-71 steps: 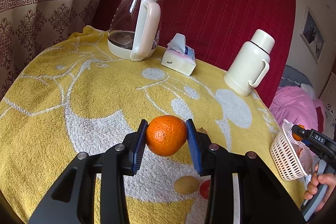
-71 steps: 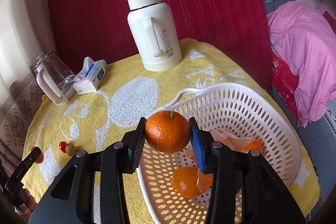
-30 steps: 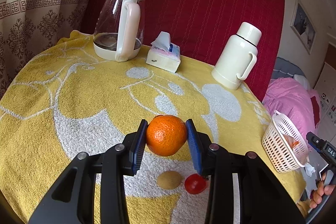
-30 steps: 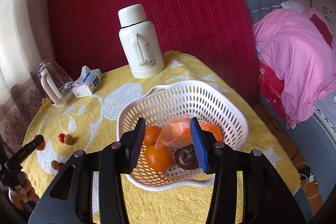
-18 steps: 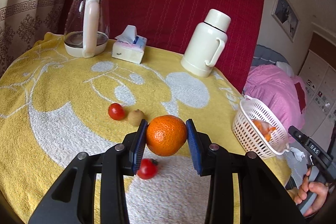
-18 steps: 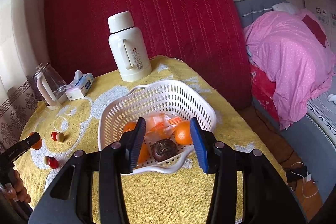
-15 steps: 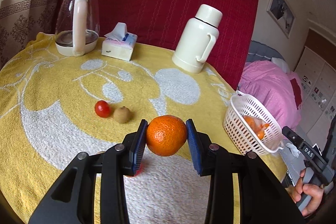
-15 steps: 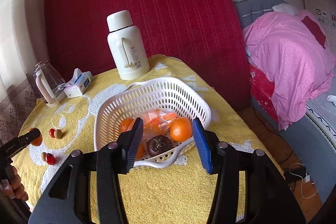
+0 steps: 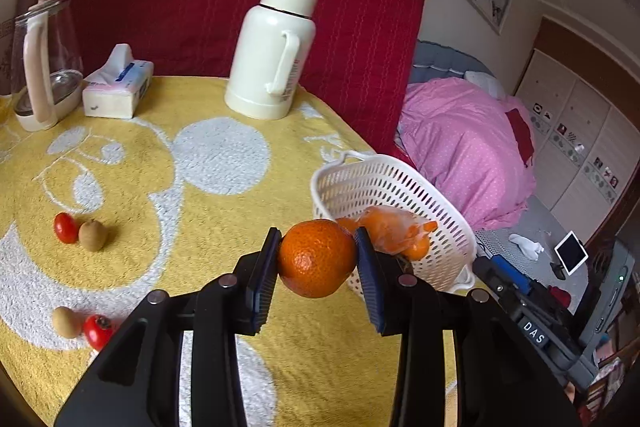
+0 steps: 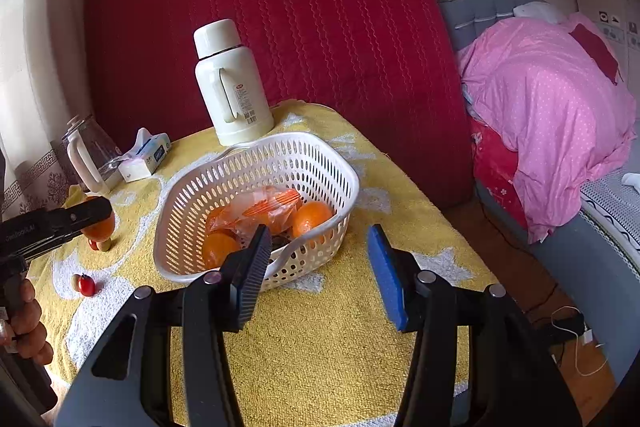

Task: Organize fruits
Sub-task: 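Carry the tangerine to the white basket and release it with the left tool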

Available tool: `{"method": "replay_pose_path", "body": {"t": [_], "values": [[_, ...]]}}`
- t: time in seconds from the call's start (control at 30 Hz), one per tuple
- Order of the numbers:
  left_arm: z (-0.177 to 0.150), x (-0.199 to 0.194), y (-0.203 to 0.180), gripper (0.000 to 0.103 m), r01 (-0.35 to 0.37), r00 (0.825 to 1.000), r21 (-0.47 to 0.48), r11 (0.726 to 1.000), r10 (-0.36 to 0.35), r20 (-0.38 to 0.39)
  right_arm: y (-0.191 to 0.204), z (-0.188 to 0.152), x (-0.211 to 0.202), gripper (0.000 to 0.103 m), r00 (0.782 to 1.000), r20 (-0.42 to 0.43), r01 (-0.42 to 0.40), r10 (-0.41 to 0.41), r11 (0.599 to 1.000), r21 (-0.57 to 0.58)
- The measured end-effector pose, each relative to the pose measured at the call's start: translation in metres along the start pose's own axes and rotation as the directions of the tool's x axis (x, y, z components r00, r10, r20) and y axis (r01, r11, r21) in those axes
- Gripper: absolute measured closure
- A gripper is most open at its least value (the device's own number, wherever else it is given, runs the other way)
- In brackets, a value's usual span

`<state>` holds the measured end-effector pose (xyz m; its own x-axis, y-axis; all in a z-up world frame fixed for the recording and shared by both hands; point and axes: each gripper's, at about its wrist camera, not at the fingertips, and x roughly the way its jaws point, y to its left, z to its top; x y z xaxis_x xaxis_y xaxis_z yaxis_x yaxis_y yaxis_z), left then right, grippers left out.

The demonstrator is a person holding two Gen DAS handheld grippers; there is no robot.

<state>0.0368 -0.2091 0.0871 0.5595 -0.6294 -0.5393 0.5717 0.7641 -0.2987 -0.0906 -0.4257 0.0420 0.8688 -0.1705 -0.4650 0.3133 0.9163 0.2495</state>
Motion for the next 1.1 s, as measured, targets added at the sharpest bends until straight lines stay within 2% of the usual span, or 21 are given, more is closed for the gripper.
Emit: {"method": "replay_pose_path", "body": {"t": [0.27,0.53,0.57,0.63,0.67,0.77,0.97,1.1], "values": [[0.008,0.031,-0.040,0.065,0.051,0.998,0.063,0.997,-0.049,-0.038,-0.004,-0.001,0.001,0.051,1.000,-0.007,-0.027,0.027,0.999,0.022],[0.008,0.059,-0.055,0.065,0.071,0.994,0.075,0.995,-0.064,-0.089,-0.007,-0.001,0.002,0.051,0.999,-0.016,-0.031,0.032,0.999,0.042],[0.008,0.061,-0.055,0.063,0.067,0.994,0.072,0.995,-0.060,-0.096,-0.008,-0.001,0.003,0.051,0.999,-0.018,-0.031,0.032,0.999,0.043],[0.008,0.061,-0.052,0.044,0.065,0.994,0.064,0.996,-0.059,-0.086,-0.008,-0.001,0.004,0.051,0.999,-0.020,-0.031,0.032,0.998,0.046],[0.008,0.060,-0.051,0.041,0.060,0.996,0.062,0.996,-0.055,-0.075,-0.009,-0.001,0.004,0.051,0.999,-0.021,-0.031,0.032,0.998,0.049],[0.011,0.054,-0.042,0.039,0.049,0.997,0.044,0.998,-0.046,-0.065,-0.009,-0.001,0.005,0.046,0.999,-0.021,-0.030,0.031,0.998,0.053],[0.016,0.038,-0.019,0.033,-0.003,1.000,0.005,1.000,0.003,-0.022,-0.006,-0.003,0.006,0.046,0.999,-0.021,-0.028,0.029,0.999,0.046],[0.018,0.026,-0.007,0.025,-0.041,0.999,0.004,0.999,0.041,0.006,-0.006,-0.003,0.006,0.046,0.999,-0.021,-0.027,0.028,0.999,0.046]]}}
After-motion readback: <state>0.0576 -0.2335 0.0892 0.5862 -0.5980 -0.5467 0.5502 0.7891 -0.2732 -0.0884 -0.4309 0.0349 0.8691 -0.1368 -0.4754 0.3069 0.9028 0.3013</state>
